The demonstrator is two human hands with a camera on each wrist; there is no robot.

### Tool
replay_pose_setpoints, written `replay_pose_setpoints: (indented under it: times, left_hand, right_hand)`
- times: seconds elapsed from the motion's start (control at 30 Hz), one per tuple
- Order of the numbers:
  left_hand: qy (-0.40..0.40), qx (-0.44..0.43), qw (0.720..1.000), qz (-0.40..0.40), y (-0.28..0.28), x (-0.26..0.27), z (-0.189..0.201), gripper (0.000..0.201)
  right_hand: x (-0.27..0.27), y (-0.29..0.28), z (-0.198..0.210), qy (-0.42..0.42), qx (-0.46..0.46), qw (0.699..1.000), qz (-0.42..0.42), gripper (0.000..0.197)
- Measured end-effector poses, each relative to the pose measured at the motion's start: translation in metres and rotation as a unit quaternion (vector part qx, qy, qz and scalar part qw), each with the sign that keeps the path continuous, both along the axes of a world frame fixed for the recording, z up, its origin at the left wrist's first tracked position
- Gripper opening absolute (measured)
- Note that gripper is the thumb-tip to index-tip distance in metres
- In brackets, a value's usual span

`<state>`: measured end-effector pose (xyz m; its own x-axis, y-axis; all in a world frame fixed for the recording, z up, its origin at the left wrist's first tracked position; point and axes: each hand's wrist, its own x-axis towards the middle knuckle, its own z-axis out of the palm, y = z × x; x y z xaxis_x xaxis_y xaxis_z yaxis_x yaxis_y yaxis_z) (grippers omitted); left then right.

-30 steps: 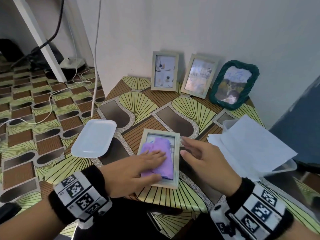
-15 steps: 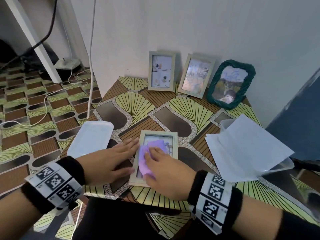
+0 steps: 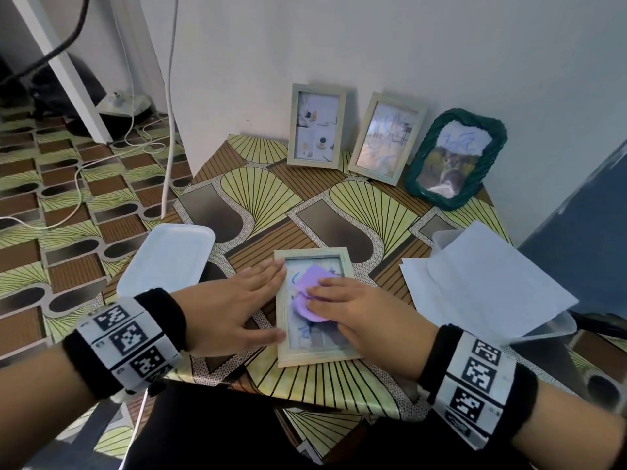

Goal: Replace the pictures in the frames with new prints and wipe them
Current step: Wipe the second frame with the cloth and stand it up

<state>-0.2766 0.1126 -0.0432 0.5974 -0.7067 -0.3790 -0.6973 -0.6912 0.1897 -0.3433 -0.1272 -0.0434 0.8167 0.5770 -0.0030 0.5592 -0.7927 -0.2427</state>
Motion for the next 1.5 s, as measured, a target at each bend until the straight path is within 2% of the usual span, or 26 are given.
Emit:
replay_pose_setpoints:
  times: [0.07, 0.13, 0.27, 0.4, 0.6, 0.77, 1.0, 1.13, 1.27, 1.4, 1.5]
  left_hand:
    - [-0.012, 0.004, 1.0, -0.009, -0.003, 0.006, 0.004, 0.101]
    - [-0.032, 0.012, 0.999, -0.018, -0.006, 0.012, 0.006, 0.109]
    - [-0.048, 0.053, 0.997, -0.033, -0.011, 0.019, 0.003, 0.12]
    - [-0.055, 0.057, 0.996, -0.043, -0.013, 0.021, -0.004, 0.125]
    - [-0.039, 0.048, 0.997, -0.041, -0.012, 0.023, -0.006, 0.127]
    - [-0.039, 0.042, 0.997, -0.044, -0.012, 0.021, -0.007, 0.124]
    - [-0.057, 0.029, 0.997, -0.038, -0.013, 0.02, -0.007, 0.125]
    - [-0.061, 0.022, 0.997, -0.034, -0.014, 0.02, -0.006, 0.128]
    - [-0.057, 0.029, 0.997, -0.03, -0.014, 0.02, -0.005, 0.13]
    - [-0.053, 0.036, 0.998, -0.027, -0.015, 0.02, -0.002, 0.132]
    - [-0.036, 0.041, 0.998, -0.024, -0.015, 0.021, 0.0, 0.132]
  right_hand:
    - [0.002, -0.004, 0.001, -0.042, -0.016, 0.999, 0.001, 0.034]
    - [0.007, -0.007, 0.0, -0.061, -0.022, 0.998, -0.015, 0.038]
    - [0.016, -0.009, -0.004, -0.013, -0.075, 0.995, -0.062, 0.056]
    - [0.018, -0.008, -0.015, 0.009, -0.153, 0.986, -0.061, 0.059]
    - [0.037, -0.011, -0.014, 0.041, -0.141, 0.989, -0.022, 0.057]
    - [0.053, 0.0, -0.009, 0.073, -0.124, 0.989, -0.023, 0.059]
    - [0.056, 0.024, -0.003, 0.107, -0.145, 0.984, 0.014, 0.057]
    - [0.048, 0.028, -0.002, 0.111, -0.124, 0.986, 0.023, 0.053]
    - [0.038, 0.019, -0.003, 0.118, -0.062, 0.99, 0.039, 0.051]
    - [0.023, 0.003, 0.002, 0.145, 0.028, 0.986, 0.077, 0.039]
    - [0.015, -0.011, 0.003, 0.149, 0.041, 0.983, 0.098, 0.039]
